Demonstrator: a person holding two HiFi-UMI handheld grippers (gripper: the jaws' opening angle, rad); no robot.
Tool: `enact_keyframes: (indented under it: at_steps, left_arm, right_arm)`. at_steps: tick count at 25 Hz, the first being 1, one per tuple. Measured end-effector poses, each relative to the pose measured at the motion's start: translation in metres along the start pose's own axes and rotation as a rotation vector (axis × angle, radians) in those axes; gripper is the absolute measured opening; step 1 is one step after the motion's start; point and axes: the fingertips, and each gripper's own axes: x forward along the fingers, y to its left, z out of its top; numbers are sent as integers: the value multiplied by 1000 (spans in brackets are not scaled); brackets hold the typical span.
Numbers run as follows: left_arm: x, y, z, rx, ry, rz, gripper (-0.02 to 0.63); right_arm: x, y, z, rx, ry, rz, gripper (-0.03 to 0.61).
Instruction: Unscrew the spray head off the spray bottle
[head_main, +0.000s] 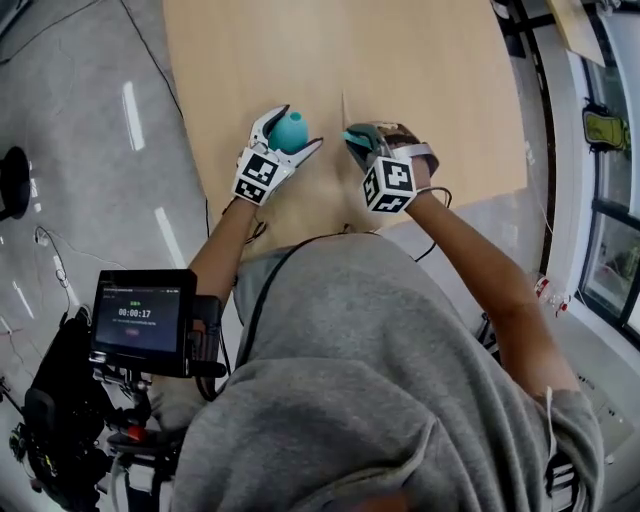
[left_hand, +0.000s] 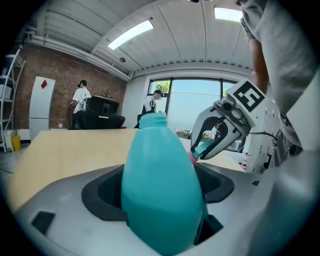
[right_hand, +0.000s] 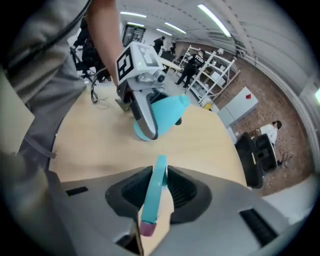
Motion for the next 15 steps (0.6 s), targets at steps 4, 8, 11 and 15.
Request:
enact_keyframes:
  at_steps: [4, 8, 11, 15]
  left_arm:
    - [-3, -3, -23, 30, 54, 16, 393]
    - [-3, -8, -30, 12, 98, -16, 436]
    - [-16, -23, -19, -24, 98, -17, 506]
    - [-37, -32, -6, -50, 93, 10, 515]
  right_arm:
    - [34, 36, -4, -91, 20, -38, 86]
    - [60, 58, -1, -58, -13, 29, 143]
    - [50, 63, 2, 34, -42, 56, 183]
    - [32, 57, -4, 170, -102, 81, 264]
